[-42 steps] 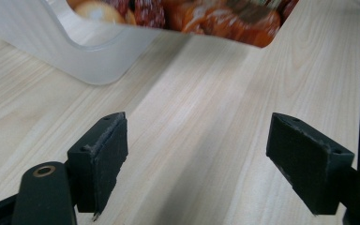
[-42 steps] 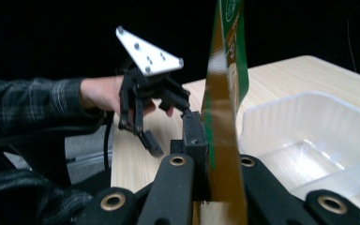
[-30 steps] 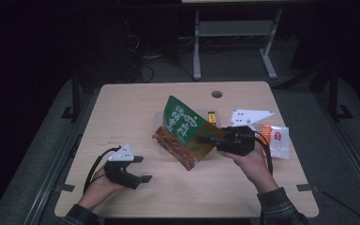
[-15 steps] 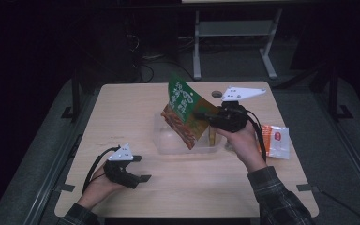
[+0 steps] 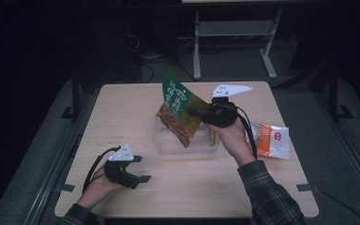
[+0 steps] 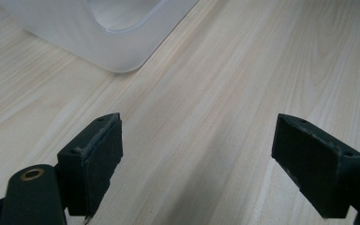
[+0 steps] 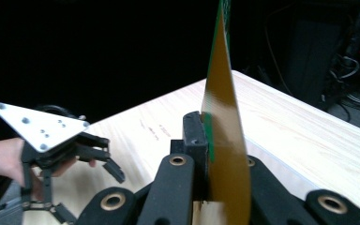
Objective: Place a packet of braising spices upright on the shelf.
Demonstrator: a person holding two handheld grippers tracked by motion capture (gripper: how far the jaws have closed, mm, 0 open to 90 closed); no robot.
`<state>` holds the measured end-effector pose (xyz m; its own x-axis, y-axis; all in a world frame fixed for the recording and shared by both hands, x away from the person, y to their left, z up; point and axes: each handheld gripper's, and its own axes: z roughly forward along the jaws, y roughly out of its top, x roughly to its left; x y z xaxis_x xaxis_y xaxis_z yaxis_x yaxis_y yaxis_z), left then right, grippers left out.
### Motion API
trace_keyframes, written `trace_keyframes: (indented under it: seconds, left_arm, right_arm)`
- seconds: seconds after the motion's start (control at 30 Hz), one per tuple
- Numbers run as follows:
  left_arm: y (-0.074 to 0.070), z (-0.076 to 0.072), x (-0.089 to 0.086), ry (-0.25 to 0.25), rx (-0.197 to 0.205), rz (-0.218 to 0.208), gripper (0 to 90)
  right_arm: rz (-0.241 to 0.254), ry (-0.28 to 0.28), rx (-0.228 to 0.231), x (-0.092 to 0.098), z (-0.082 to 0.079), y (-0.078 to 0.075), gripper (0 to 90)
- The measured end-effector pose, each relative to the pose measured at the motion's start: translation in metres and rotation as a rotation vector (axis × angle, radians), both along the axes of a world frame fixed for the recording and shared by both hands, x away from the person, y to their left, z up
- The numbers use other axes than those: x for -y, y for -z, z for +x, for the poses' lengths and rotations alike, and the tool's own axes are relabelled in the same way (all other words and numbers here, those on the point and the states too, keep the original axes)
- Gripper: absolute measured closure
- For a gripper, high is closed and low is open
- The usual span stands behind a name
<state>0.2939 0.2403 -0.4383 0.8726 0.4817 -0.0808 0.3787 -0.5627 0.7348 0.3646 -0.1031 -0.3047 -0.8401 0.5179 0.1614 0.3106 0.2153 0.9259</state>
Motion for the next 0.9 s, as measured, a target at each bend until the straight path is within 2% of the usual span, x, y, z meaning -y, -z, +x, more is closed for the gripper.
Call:
trace_keyframes:
  seconds: [0.33,0.7,0.9]
  left_arm:
    - [0.001,0.000,0.002,0.012,-0.004,0.013,16.0]
    - [0.002,-0.001,0.005,0.017,0.000,0.020,15.7]
    - [0.003,-0.001,0.005,0.017,-0.008,0.017,15.7]
  right_arm:
    - [-0.011,0.009,-0.015,-0.009,0.010,0.010,90.0]
    - [-0.075,0.021,-0.045,-0.022,0.020,0.028,89.9]
    - [-0.127,0.025,-0.042,-0.032,0.023,0.034,89.3]
